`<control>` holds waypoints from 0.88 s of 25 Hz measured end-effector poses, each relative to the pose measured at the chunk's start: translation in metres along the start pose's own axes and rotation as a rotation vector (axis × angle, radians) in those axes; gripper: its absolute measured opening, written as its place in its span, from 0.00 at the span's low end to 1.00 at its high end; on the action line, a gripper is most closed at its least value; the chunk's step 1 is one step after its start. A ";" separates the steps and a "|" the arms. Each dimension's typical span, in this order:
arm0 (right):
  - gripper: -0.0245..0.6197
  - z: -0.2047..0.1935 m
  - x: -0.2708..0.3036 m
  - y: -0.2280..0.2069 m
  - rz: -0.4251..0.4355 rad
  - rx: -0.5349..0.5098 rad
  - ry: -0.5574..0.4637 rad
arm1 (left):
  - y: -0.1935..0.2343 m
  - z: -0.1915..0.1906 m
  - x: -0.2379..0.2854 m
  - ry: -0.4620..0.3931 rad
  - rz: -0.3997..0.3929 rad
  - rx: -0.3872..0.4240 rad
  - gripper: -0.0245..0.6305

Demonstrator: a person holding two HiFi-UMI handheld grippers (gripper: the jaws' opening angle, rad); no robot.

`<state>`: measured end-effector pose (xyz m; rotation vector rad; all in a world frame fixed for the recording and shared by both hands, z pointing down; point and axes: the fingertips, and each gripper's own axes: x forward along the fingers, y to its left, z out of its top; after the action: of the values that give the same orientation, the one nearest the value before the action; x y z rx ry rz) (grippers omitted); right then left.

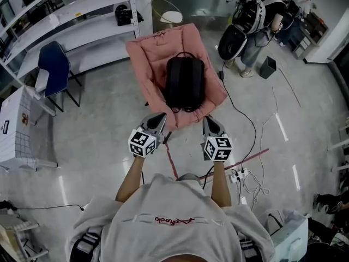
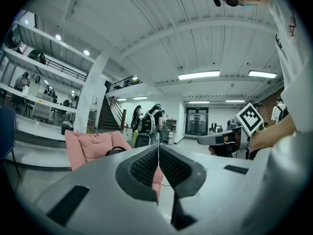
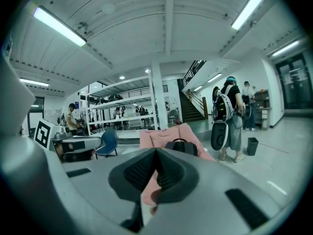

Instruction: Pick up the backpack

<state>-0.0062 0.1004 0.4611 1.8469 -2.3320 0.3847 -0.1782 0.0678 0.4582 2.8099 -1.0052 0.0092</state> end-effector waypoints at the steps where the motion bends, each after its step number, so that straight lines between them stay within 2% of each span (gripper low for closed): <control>1: 0.07 -0.001 -0.001 -0.002 -0.007 0.006 -0.001 | 0.000 -0.002 0.001 0.004 -0.002 -0.001 0.06; 9: 0.07 -0.019 -0.006 -0.010 -0.036 0.050 0.013 | -0.004 -0.014 0.004 0.041 -0.025 -0.004 0.06; 22: 0.07 -0.029 0.029 -0.029 -0.009 0.087 0.024 | 0.014 -0.026 0.038 0.064 -0.011 -0.008 0.06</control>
<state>0.0133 0.0749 0.4997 1.8789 -2.3261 0.5118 -0.1565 0.0372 0.4885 2.7881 -0.9739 0.0929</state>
